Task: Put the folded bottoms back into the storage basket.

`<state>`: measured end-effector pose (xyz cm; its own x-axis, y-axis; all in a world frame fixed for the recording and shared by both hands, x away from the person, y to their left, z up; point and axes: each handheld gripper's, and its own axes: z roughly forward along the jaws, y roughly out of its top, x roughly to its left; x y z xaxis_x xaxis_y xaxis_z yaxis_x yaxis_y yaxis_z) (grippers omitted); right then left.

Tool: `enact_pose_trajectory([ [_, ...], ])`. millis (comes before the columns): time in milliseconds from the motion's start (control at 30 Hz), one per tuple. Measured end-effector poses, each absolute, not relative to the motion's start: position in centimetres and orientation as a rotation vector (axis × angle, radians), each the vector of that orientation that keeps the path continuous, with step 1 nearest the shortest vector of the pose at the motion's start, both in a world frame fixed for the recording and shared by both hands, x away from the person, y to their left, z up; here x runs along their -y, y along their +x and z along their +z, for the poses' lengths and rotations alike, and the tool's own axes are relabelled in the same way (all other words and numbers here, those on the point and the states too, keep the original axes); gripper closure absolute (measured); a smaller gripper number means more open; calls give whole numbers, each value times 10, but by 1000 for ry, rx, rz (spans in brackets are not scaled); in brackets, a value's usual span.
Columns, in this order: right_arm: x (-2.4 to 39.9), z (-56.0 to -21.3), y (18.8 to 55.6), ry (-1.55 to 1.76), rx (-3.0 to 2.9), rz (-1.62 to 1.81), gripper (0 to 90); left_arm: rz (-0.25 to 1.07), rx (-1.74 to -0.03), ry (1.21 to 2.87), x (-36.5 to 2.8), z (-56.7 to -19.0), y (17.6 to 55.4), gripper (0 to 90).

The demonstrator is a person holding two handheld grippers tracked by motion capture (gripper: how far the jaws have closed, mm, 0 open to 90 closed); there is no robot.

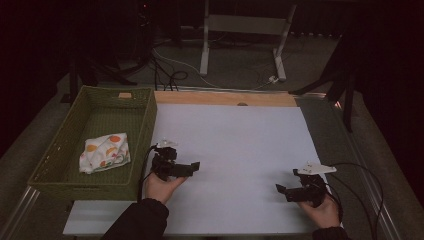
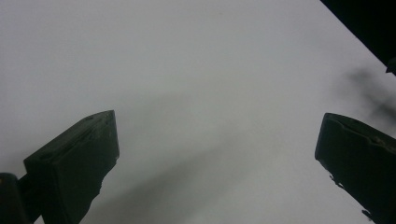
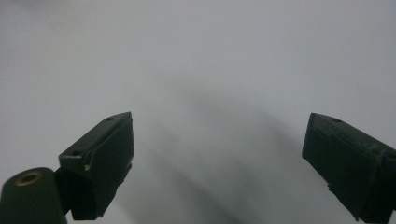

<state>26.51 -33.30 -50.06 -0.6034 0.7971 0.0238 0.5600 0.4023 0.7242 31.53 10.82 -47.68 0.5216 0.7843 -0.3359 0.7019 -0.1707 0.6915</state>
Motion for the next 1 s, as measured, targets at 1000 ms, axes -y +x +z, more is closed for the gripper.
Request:
enact_pose_trajectory([
  [1000,334,-501,265,1171,-2349,1015,92,157,-1228,1917,-110,-501,302,7],
])
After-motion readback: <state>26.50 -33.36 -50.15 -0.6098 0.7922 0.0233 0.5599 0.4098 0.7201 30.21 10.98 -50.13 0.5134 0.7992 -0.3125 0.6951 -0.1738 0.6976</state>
